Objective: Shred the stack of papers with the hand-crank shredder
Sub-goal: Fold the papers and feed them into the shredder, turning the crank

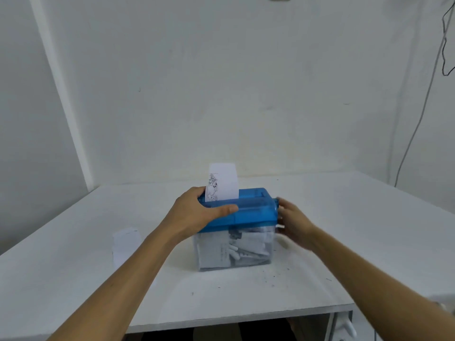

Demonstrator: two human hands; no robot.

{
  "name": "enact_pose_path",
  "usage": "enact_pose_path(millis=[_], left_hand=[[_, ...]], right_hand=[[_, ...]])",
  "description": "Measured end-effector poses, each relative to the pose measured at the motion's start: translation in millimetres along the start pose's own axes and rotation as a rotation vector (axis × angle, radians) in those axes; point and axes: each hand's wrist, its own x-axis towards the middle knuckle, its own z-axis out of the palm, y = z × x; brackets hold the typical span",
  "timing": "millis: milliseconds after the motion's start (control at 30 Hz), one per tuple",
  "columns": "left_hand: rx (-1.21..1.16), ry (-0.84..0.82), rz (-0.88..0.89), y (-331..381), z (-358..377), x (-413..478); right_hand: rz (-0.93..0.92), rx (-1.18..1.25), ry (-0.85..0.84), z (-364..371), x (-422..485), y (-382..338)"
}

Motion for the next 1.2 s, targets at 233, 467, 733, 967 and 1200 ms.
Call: enact_pose_path(millis=[233,467,733,967,1200], left_hand=[[0.039,0.01,0.022,2,0,-1],[0.048,-0.014,-0.001,10,-1,-3],[0.046,-0.021,0.006,11,-2,-5],[0.059,-0.033,0.002,13,-4,-7],[0.052,-0.021,-0.003,16,-3,-7]], right_hand=[[-0.085,-0.414,0.155,11,-62,0],[-0.239,-0.694,-0.039,-24,-98,-72],[-0.364,-0.317,0.198,-17,-11,-96],[-0.114,-0.246,0.208,6,15,-26],[0.004,-0.449,0.214,17,-52,-6]])
